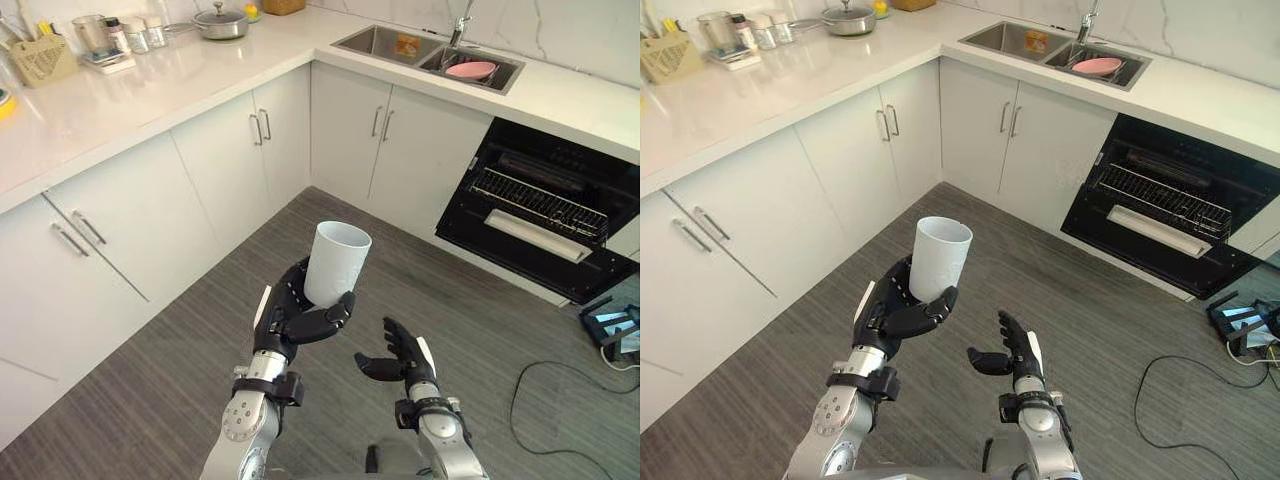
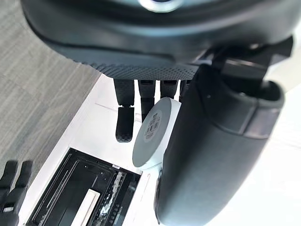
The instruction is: Walk over to the sink, pick up the cup, carry it to the dishwasher, place the cup inside the dishwasher, then close the dishwasher door
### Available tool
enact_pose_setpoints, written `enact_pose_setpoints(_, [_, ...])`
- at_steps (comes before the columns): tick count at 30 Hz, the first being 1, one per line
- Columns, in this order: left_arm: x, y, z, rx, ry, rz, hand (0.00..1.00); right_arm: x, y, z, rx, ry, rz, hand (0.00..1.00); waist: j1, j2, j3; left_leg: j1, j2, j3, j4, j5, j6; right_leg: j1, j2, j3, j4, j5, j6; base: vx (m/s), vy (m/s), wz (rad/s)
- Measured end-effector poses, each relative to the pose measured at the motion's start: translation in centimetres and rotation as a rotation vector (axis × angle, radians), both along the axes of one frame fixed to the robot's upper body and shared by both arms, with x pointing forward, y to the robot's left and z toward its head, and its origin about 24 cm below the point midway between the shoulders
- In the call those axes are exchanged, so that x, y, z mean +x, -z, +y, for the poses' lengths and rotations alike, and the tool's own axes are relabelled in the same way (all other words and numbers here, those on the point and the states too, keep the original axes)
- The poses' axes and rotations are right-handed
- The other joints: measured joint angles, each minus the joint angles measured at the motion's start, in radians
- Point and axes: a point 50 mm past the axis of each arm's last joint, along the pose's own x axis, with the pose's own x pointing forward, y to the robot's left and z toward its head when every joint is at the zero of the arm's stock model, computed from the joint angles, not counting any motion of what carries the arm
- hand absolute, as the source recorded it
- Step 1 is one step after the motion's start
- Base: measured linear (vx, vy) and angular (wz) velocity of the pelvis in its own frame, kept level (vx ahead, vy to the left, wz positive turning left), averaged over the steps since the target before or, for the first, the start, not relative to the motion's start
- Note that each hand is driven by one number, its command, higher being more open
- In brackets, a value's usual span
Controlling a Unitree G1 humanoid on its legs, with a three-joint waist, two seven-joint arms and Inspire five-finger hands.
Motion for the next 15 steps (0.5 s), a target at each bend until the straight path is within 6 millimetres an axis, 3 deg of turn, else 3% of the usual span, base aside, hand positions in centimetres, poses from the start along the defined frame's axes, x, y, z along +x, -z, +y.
enact_pose_setpoints(1, [0.0,0.0,-0.2,-0.001,0.008,0.000,0.30,-0.1,0.0,-0.1,-0.004,0.003,0.002,0.90,-0.011,-0.007,-0.002,0.021,-0.001,-0.015,0.001,-0.025,-0.027,0.004,0.014,-0.002,-0.121,0.121,-0.015,0.40,-0.113,0.35])
enact_pose_setpoints(2, [-0.1,0.1,-0.4,-0.002,0.016,0.006,0.30,-0.3,0.2,-0.3,-0.008,0.006,0.011,0.90,-0.020,-0.009,-0.006,0.038,-0.001,-0.027,0.003,-0.037,-0.039,0.017,0.016,0.001,-0.122,0.196,-0.037,0.46,-0.133,0.33])
enact_pose_setpoints(3, [-0.2,0.5,-0.9,-0.012,0.027,0.027,0.30,-0.7,0.4,-0.9,-0.029,0.010,0.027,0.90,-0.021,0.031,-0.015,0.060,0.036,-0.035,0.013,-0.058,-0.059,0.032,0.038,-0.020,-0.096,0.183,-0.068,0.49,-0.143,0.30])
enact_pose_setpoints(4, [-0.2,0.4,-1.1,-0.021,0.032,0.024,0.30,-0.9,0.4,-1.1,-0.034,0.013,0.028,0.90,-0.023,0.048,-0.016,0.044,0.064,-0.041,0.079,-0.057,-0.062,0.058,0.051,-0.041,-0.099,0.158,-0.080,0.58,-0.196,0.25])
enact_pose_setpoints(6, [0.0,0.2,-1.4,-0.041,0.023,0.020,0.30,-1.1,0.2,-1.2,-0.035,0.017,0.026,0.90,-0.023,0.056,-0.010,-0.017,0.106,-0.042,0.276,-0.041,-0.088,0.119,0.075,-0.060,-0.127,0.136,-0.094,0.45,-0.195,0.18])
enact_pose_setpoints(8, [-0.1,-0.2,-1.2,-0.068,-0.005,0.009,0.30,-1.5,-1.0,-1.0,-0.023,0.025,-0.030,0.90,0.007,0.070,0.005,-0.160,0.211,-0.041,0.712,0.050,-0.132,0.274,0.123,-0.043,-0.214,0.116,-0.113,0.42,-0.160,-0.21])
enact_pose_setpoints(10, [-0.2,-0.8,-0.9,-0.081,-0.021,-0.016,0.30,-1.0,-2.2,-0.7,-0.009,0.029,-0.090,0.90,0.027,0.065,0.007,-0.249,0.253,-0.020,0.832,0.028,-0.114,0.353,0.136,-0.016,-0.265,0.099,-0.123,0.36,-0.091,-0.45])
enact_pose_setpoints(12, [-0.4,-1.1,-0.8,-0.092,-0.030,-0.031,0.30,-0.4,-2.9,-0.8,-0.009,0.032,-0.133,0.90,0.045,0.063,0.002,-0.328,0.254,-0.015,0.783,-0.012,-0.090,0.394,0.135,0.018,-0.289,0.069,-0.132,0.28,-0.037,-0.44])
enact_pose_setpoints(15, [-0.6,-1.0,-0.7,-0.093,-0.032,-0.023,0.30,0.1,-2.3,-0.9,-0.018,0.026,-0.111,0.90,0.054,0.059,0.003,-0.398,0.170,-0.056,0.476,-0.028,-0.093,0.455,0.099,0.073,-0.308,0.027,-0.106,0.33,0.132,-0.41])
